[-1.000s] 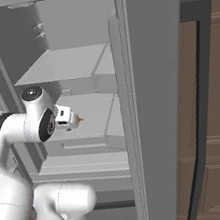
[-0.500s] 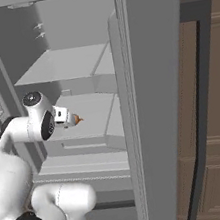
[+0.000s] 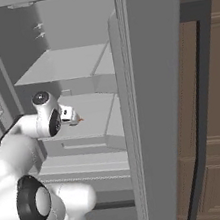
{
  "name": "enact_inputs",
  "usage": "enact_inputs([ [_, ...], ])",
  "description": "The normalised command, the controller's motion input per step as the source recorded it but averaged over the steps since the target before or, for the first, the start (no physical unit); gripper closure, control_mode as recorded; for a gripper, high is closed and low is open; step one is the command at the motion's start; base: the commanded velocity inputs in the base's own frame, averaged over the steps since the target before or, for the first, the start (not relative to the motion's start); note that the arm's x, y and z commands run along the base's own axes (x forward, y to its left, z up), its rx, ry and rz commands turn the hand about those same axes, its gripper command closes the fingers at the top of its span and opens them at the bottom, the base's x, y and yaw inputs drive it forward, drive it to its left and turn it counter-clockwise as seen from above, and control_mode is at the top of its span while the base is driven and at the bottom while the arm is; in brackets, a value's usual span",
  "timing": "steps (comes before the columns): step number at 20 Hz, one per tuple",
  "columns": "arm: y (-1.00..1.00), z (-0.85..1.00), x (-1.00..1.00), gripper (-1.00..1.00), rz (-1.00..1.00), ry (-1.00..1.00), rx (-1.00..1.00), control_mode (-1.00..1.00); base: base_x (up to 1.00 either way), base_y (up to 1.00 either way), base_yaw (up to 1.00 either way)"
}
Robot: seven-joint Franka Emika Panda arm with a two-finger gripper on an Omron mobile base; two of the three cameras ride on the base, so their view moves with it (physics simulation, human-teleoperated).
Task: Grab the onion and garlic from the fridge, place them in the blender, close the lid, and turn on the blender to create a marinade.
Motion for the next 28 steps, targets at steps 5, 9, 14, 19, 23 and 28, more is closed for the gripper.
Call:
enact_inputs([
  [5, 0.0, -0.23, 0.41, -1.0, 0.0, 0.0, 0.0, -1.0, 0.0, 0.0, 0.0],
  [9, 0.0, -0.19, 0.44, -1.0, 0.0, 0.0, 0.0, -1.0, 0.0, 0.0, 0.0],
  [14, 0.0, -0.2, 0.38, -1.0, 0.0, 0.0, 0.0, -1.0, 0.0, 0.0, 0.0],
  [19, 0.0, -0.3, 0.38, -1.0, 0.0, 0.0, -0.01, -1.0, 0.0, 0.0, 0.0],
  [23, 0.0, -0.27, 0.42, -1.0, 0.0, 0.0, -0.01, -1.0, 0.0, 0.0, 0.0],
  [28, 0.0, -0.23, 0.35, -1.0, 0.0, 0.01, 0.0, -1.0, 0.0, 0.0, 0.0],
])
